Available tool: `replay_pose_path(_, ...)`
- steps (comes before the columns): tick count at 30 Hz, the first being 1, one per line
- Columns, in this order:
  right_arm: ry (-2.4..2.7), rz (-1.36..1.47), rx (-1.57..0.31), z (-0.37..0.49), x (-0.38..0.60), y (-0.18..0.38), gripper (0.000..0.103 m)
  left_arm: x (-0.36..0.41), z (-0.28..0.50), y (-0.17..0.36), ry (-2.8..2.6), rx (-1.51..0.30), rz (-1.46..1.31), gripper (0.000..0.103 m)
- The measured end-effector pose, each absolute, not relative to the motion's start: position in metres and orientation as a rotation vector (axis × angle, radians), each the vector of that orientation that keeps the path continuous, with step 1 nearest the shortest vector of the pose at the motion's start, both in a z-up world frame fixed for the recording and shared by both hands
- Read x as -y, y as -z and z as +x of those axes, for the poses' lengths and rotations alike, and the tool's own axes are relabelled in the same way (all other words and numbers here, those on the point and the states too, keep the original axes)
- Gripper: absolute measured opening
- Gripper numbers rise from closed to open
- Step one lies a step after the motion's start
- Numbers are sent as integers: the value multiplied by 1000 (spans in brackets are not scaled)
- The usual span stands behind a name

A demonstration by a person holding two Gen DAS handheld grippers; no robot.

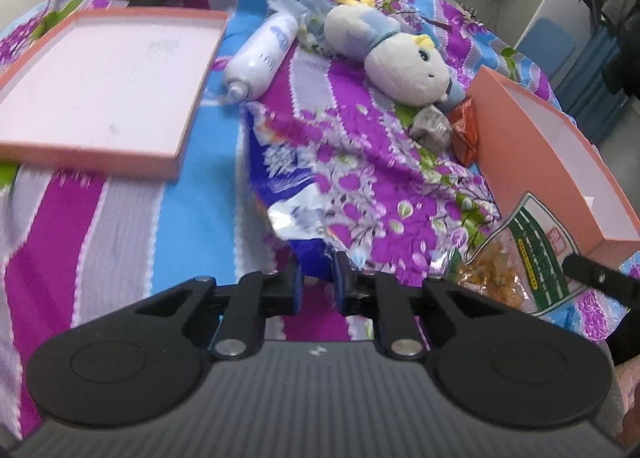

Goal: Organize snacks
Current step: 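Grasp the blue snack bag with the left tool while the right grasps the green-labelled bag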

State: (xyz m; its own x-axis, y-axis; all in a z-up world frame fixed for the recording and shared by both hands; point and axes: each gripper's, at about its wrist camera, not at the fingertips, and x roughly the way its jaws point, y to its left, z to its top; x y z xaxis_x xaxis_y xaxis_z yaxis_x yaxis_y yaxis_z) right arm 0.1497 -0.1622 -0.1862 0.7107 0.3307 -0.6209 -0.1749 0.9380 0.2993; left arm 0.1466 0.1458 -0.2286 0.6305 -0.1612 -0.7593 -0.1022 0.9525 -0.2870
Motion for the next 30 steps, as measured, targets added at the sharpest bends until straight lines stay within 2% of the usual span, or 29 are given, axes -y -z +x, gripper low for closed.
replay_pose_path(8,-295,175,-835,123,155,207,3,-154,116,229,11,-897,-338,17)
replay_pose_path(12,-325,140,-900,116,147,222,7,-163,111,231,3,-910,-370,19)
replay_pose_path(13,-326,119,-907,114,145,224,8,-164,111,231,3,-908,-370,20)
replay_pose_path(15,-337,83,-911,114,141,224,12,-164,107,229,-11,-911,-360,32)
replay_pose_path(16,-338,68,-909,114,141,223,15,-164,107,228,-19,-911,-353,37)
replay_pose_path(17,-339,58,-905,113,141,223,36,-164,105,227,-27,-911,-351,49)
replay_pose_path(18,-338,53,-900,114,141,222,66,-164,103,226,-34,-905,-353,61)
replay_pose_path(20,-352,39,-876,112,143,223,91,-164,100,224,-50,-898,-365,74)
replay_pose_path(21,-350,18,-872,112,143,224,91,-163,100,223,-56,-895,-373,80)
replay_pose_path(23,-326,-43,-861,114,141,225,91,-162,98,222,-56,-886,-386,84)
replay_pose_path(30,-344,-192,-652,108,133,205,91,-152,107,217,-68,-881,-389,85)
